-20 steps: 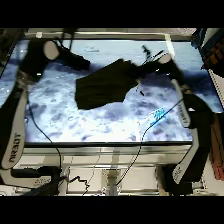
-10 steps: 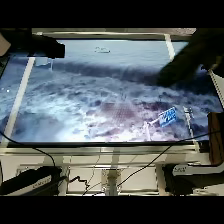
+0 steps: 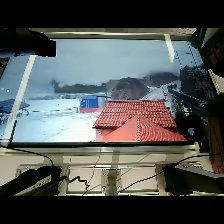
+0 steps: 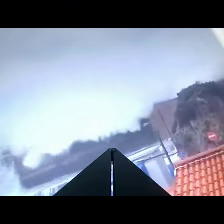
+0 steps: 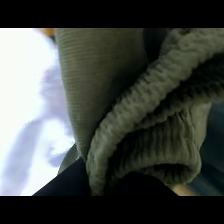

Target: Fold the clothes and pants, and hang the long-sleeved shirts on hangers.

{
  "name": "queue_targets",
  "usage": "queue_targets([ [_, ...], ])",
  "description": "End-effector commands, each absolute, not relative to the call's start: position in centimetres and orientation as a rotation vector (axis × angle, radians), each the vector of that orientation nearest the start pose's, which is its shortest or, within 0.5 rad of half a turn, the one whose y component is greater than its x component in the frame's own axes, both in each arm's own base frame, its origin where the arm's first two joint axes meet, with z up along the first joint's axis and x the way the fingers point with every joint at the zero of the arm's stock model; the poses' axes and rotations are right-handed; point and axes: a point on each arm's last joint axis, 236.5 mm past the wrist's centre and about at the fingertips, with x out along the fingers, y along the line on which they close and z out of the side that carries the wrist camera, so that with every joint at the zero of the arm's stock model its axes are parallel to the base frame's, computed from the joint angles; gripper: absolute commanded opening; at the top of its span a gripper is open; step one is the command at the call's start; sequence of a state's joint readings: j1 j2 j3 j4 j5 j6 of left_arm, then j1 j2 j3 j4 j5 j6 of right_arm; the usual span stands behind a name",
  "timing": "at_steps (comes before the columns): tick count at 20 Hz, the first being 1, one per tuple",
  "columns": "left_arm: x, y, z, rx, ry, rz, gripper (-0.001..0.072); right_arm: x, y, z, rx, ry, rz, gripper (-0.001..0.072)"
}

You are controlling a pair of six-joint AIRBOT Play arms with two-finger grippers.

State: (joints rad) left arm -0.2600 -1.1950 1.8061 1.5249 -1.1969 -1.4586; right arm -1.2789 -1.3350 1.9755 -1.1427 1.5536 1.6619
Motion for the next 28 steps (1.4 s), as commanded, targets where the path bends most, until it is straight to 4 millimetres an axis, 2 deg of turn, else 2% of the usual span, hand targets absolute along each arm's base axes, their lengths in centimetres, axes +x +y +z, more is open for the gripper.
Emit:
queue_targets([
  [1,41.9,-12.2,30.7,0.156,0.568,-0.321,0.0014,9.6,-38.2,24.9,0.889,0.658,-1.151,0.0026],
  [3,42.0,-12.2,30.7,0.156,0.568,-0.321,0.0014,6.4,-38.8,24.6,0.910,0.652,-1.239,0.0026],
  [5,41.9,-12.2,30.7,0.156,0.568,-0.321,0.0014,4.7,-39.0,24.6,0.927,0.638,-1.280,0.0029],
  [6,41.9,-12.2,30.7,0.156,0.568,-0.321,0.0014,4.2,-39.1,24.6,0.932,0.633,-1.291,0.0071],
  [8,41.9,-12.2,30.7,0.156,0.568,-0.321,0.0014,4.0,-38.9,24.5,0.941,0.642,-1.294,0.0343],
  [9,42.0,-12.2,30.7,0.156,0.568,-0.321,0.0014,4.0,-38.6,24.3,0.949,0.651,-1.289,0.0431],
  [10,41.9,-12.2,30.7,0.156,0.568,-0.321,0.0014,4.2,-38.3,24.2,0.958,0.663,-1.281,0.0472],
  [15,42.2,-12.2,30.3,0.157,0.576,-0.321,0.0014,4.3,-36.6,23.3,1.013,0.728,-1.245,0.0468],
  [16,42.3,-12.3,30.3,0.157,0.578,-0.321,0.0014,4.6,-36.4,23.3,1.016,0.728,-1.232,0.0410],
  [17,42.3,-12.3,30.2,0.157,0.579,-0.321,0.0014,5.1,-36.4,23.4,1.000,0.732,-1.198,0.0232],
  [18,42.3,-12.3,30.2,0.157,0.579,-0.321,0.0015,6.4,-36.2,23.7,0.972,0.729,-1.124,0.0034],
  [21,42.3,-12.3,30.2,0.157,0.579,-0.321,0.0015,11.7,-35.5,25.2,0.941,0.665,-0.929,0.0025],
  [23,42.3,-12.3,30.2,0.157,0.579,-0.321,0.0015,16.0,-33.7,25.4,0.900,0.698,-0.805,0.0025],
  [25,42.3,-12.3,30.2,0.157,0.579,-0.321,0.0015,21.4,-30.6,25.5,0.829,0.759,-0.655,0.0024],
  [27,42.3,-12.3,30.2,0.157,0.579,-0.321,0.0015,27.7,-25.7,25.6,0.721,0.824,-0.476,0.0024],
  [28,42.3,-12.3,30.2,0.157,0.579,-0.321,0.0014,31.0,-22.3,25.6,0.652,0.855,-0.377,0.0024],
])
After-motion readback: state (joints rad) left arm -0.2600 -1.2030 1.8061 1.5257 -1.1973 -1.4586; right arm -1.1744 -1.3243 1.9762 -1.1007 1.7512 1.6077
